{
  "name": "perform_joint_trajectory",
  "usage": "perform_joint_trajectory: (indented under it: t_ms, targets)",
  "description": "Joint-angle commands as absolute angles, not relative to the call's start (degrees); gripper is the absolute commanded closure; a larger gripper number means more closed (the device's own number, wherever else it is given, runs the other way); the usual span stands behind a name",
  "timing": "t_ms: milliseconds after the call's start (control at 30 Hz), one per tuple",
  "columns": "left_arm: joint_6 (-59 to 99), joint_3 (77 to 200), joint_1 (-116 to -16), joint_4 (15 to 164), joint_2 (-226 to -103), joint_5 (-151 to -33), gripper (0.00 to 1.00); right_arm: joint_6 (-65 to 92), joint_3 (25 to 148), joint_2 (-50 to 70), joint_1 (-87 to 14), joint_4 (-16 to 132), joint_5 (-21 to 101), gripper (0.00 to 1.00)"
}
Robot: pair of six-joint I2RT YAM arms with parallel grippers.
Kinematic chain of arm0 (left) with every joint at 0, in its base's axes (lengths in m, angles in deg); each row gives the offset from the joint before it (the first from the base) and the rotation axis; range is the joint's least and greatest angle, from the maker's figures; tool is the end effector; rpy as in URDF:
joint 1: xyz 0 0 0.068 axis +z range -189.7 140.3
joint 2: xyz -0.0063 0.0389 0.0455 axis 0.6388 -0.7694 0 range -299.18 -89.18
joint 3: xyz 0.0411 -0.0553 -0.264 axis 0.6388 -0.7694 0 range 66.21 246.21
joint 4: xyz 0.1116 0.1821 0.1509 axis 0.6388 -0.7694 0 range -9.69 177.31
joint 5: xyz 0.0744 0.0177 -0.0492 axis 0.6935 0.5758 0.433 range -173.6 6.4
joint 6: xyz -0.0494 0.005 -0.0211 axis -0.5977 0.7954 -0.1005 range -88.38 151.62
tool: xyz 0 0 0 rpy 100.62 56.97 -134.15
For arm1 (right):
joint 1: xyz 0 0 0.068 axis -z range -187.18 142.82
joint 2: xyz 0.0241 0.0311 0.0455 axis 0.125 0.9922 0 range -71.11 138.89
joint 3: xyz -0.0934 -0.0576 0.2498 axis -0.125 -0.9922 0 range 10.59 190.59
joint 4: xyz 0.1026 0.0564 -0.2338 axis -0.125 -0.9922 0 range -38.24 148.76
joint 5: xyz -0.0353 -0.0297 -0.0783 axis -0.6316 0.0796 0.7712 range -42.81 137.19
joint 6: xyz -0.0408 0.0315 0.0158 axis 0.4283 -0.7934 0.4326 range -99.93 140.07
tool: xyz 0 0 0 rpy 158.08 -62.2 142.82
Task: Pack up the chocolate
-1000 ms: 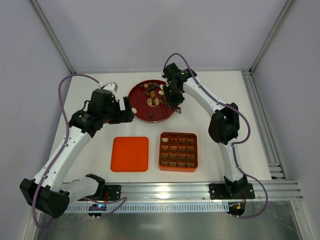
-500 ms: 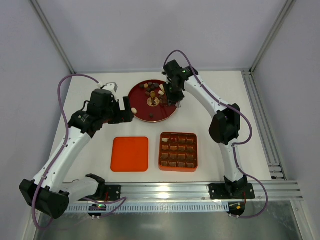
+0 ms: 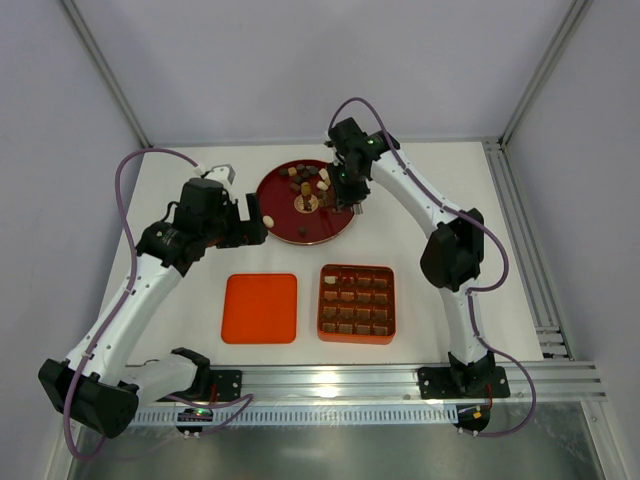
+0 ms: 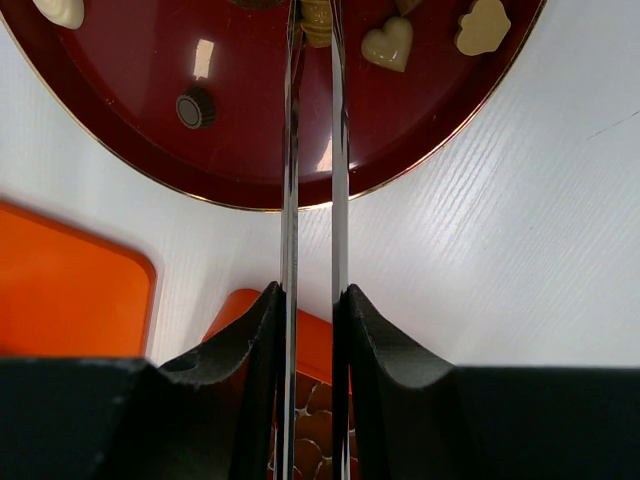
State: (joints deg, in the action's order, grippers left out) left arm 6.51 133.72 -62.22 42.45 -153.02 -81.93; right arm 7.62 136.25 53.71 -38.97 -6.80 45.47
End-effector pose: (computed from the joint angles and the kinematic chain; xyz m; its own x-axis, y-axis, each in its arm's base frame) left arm 0.2099 -0.0858 0.3538 -0.7047 -0.1671 -0.6896 0.0702 0.9507 -0.3020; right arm 0.3919 0.2441 0.2947 -0.8663 -0.2835 -0.4112 -0.3592 0.9257 0.1185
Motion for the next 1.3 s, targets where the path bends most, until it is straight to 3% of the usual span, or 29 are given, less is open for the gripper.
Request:
perform_joint_trajectory:
  t_ms: [0, 533, 1267]
  targets:
    - [6.5, 134.2, -62.2, 43.2, -151.8, -82.4, 0.00, 7.0, 136.1, 48.1, -39.0, -6.0, 44.9, 0.69]
    - [6.3, 132.9, -62.2, 44.2, -151.4, -83.2, 0.00, 5.9, 126.3, 38.1, -39.6, -6.5, 45.1, 0.69]
    - [5.8, 130.5, -62.2, 46.9, -151.6, -83.4, 0.00, 1.2, 103.6, 12.6, -44.4, -10.4, 46.4, 0.69]
